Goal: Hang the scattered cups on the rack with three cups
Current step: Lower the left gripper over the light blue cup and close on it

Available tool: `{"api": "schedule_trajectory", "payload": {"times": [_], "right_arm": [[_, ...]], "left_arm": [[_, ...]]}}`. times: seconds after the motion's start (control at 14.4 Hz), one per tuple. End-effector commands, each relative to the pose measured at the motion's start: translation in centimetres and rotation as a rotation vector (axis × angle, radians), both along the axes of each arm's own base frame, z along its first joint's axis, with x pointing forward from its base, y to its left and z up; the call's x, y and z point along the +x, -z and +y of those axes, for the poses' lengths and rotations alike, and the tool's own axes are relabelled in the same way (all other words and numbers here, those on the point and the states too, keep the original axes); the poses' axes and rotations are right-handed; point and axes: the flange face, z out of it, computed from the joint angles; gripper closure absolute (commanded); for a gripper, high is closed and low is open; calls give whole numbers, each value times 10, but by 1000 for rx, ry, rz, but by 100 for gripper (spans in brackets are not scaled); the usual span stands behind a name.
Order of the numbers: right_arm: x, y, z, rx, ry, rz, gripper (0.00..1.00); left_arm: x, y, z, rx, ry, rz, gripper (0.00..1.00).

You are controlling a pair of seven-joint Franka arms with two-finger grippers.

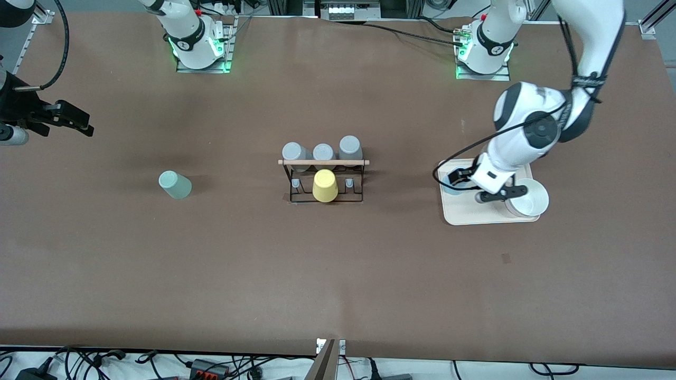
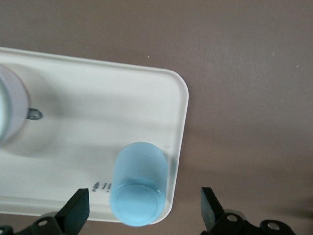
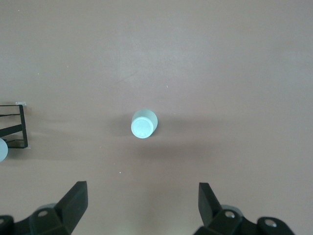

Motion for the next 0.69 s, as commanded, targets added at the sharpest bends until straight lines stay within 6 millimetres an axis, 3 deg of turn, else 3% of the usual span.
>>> {"api": "schedule_trajectory", "payload": {"times": [0.0,0.35,0.62], "right_arm": [[-8,-8,0,1,3,-6,0],[-7,-7,0,1,3,-4,0],[-7,-7,-1,1,1,-7,0]], "left_arm": [[-12,20,0,16,14,-1,0],[-20,38,1,51,38,26,1],[-22,46,1,73,36,34,20]]}}
